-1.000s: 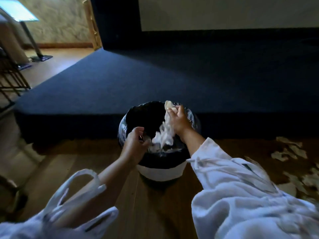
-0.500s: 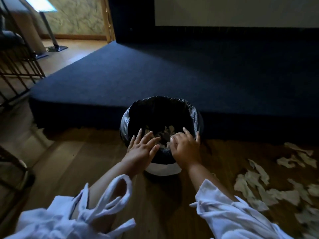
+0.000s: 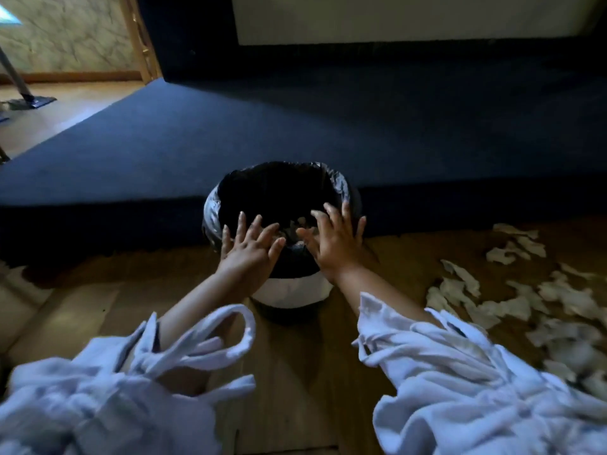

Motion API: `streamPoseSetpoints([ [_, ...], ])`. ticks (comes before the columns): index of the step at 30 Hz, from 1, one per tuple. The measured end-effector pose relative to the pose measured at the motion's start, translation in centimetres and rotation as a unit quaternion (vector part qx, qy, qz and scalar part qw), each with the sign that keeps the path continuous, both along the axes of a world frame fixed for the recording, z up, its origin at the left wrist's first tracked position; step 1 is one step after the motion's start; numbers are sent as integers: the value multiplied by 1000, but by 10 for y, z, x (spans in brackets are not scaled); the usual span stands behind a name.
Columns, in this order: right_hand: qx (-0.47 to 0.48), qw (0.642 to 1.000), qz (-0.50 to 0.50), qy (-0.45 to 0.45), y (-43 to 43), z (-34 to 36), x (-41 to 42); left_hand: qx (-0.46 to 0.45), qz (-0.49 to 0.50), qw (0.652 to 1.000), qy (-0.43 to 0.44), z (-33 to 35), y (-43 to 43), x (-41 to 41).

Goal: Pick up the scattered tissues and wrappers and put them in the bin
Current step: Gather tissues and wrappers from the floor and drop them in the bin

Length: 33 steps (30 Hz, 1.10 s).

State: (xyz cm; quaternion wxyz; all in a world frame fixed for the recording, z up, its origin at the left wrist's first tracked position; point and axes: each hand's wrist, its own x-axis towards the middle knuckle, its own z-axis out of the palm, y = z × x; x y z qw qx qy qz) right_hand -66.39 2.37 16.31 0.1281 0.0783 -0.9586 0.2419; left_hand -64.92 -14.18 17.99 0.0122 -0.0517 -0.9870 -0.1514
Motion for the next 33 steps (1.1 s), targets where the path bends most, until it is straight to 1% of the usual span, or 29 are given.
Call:
streamPoseSetpoints([
  [2,-32,999,-8,-8,9,-9,22,1,8,999,51,4,8,9],
  [4,-99,994,-46,20,24,-24,62,55,-22,991,121,3,25,30],
  [5,-131,988,-76,33,36,-36,87,96,-47,985,136,-1,38,46],
  [6,-151,983,-101,29,48,-48,116,130,-75,979,134,-7,53,65],
  [8,-141,982,-128,2,76,-77,180,172,-134,971,98,-24,82,109],
  [9,-127,982,-136,-13,91,-91,214,184,-167,966,67,-34,95,133],
  [11,-133,977,-157,-59,120,-112,282,195,-239,951,-9,-52,119,177],
  [14,-154,951,-239,-122,158,-117,373,174,-297,935,-83,-73,152,236],
  [17,-186,909,-354,-118,187,-98,444,150,-338,917,-147,-74,183,279],
  [19,-175,892,-397,-129,203,-81,482,132,-384,901,-154,-66,202,301],
  [21,-162,889,-405,-142,216,-63,514,115,-440,879,-144,-56,221,321],
  [23,-145,893,-396,-158,228,-50,542,90,-478,858,-165,-47,241,343],
  [25,-123,896,-388,-178,237,-49,563,71,-500,846,-169,-47,256,362],
  [26,-118,891,-398,-186,245,-56,576,61,-507,842,-172,-52,268,373],
  [27,-104,887,-407,-189,255,-68,587,57,-507,841,-178,-63,281,382],
  [29,-68,886,-411,-205,277,-101,608,37,-483,853,-195,-99,311,397],
  [31,-71,878,-420,-218,294,-133,626,-12,-461,864,-202,-141,340,410],
  [33,-67,873,-440,-198,307,-161,644,-63,-437,869,-221,-178,366,427],
])
